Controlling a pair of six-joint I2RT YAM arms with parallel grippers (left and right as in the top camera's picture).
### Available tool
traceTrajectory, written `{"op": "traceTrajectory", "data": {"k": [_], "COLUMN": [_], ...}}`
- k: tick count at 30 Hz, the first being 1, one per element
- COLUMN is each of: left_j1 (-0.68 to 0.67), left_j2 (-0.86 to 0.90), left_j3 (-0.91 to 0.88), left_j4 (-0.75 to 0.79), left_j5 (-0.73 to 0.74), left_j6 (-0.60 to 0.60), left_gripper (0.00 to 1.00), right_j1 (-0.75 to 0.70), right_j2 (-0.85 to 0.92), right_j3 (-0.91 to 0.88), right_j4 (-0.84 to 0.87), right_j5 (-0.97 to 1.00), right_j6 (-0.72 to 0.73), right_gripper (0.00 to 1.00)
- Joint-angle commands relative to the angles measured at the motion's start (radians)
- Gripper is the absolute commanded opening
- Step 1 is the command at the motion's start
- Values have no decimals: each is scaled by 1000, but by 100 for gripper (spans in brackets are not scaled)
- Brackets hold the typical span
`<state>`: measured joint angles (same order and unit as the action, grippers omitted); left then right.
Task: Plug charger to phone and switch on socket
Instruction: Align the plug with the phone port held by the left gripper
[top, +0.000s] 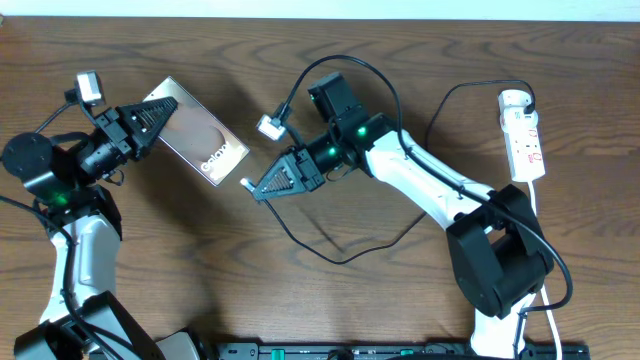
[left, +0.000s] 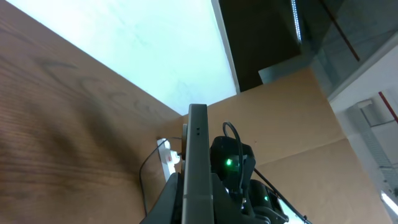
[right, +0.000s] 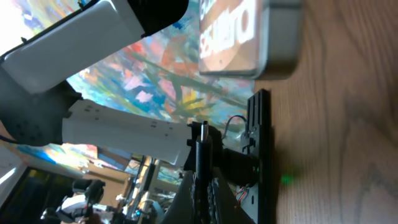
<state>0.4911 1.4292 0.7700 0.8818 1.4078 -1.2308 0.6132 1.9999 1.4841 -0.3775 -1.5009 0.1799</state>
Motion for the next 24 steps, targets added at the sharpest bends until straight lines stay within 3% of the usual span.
{"op": "traceTrajectory", "data": {"k": [1,24], "left_j1": [-27,-50], "left_j2": [-10,-10], "left_j3": [19,19], "left_j4": [27,26], "left_j5": [4,-2], "left_j6": [-12,-12], "left_gripper": [7,7], "right_j1": [-13,-17], "right_j2": [3,3], "right_j3": [-2,-2], "right_j4": [4,45], "right_j5": [9,-2], "right_j6": [19,31], "right_gripper": [1,1]}}
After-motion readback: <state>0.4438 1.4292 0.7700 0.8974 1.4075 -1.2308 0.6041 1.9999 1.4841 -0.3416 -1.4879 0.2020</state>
